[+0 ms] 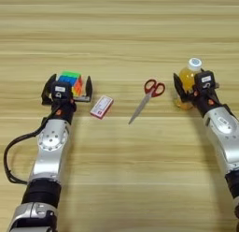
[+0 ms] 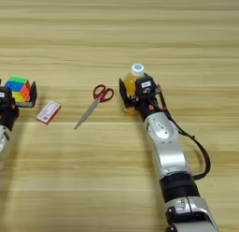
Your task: Move the objects on the table
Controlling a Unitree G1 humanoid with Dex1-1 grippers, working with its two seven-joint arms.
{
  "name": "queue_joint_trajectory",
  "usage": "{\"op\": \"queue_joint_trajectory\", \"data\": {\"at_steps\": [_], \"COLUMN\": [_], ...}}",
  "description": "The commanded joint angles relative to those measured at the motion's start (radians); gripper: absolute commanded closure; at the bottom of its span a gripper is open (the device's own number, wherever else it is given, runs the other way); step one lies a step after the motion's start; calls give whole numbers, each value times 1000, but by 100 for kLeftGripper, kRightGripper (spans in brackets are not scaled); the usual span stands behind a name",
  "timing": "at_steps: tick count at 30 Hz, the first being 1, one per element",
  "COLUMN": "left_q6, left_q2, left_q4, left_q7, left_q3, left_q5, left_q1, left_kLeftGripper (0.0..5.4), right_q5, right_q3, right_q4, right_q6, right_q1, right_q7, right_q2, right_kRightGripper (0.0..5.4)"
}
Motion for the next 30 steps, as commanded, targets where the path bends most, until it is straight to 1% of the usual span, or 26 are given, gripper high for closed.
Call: {"op": "queue_joint_trajectory", "data": {"at_steps": [1,2,4,9,15,18,24,27,30], "left_q6": [-1,-1,-1,-2,-3,-4,-4,-3,-2], "left_q2": [-5,-5,-6,-6,-6,-6,-8,-9,-12], "left_q4": [2,2,2,2,2,2,-1,-5,-10], "left_q7": [6,6,6,7,8,9,13,17,22], "left_q3": [-4,-5,-5,-5,-5,-5,-6,-4,-5], "left_q5": [7,7,8,8,8,8,11,11,13], "left_q1": [-3,-3,-2,-2,-2,-2,0,0,0], "left_kLeftGripper": [0,0,0,0,0,0,0,0,0], "right_q5": [-8,-8,-7,-1,0,2,1,0,-1], "right_q3": [4,4,1,-7,-13,-18,-15,-14,-15], "right_q4": [17,17,14,13,8,-1,-92,-145,-192], "right_q6": [6,6,6,5,6,4,29,52,71], "right_q1": [-5,-5,-5,-7,0,16,92,144,182], "right_q7": [4,4,6,8,6,8,25,44,60], "right_q2": [3,3,2,-2,-3,-7,-24,-40,-55], "right_kRightGripper": [116,86,57,1,1,1,1,1,1]}}
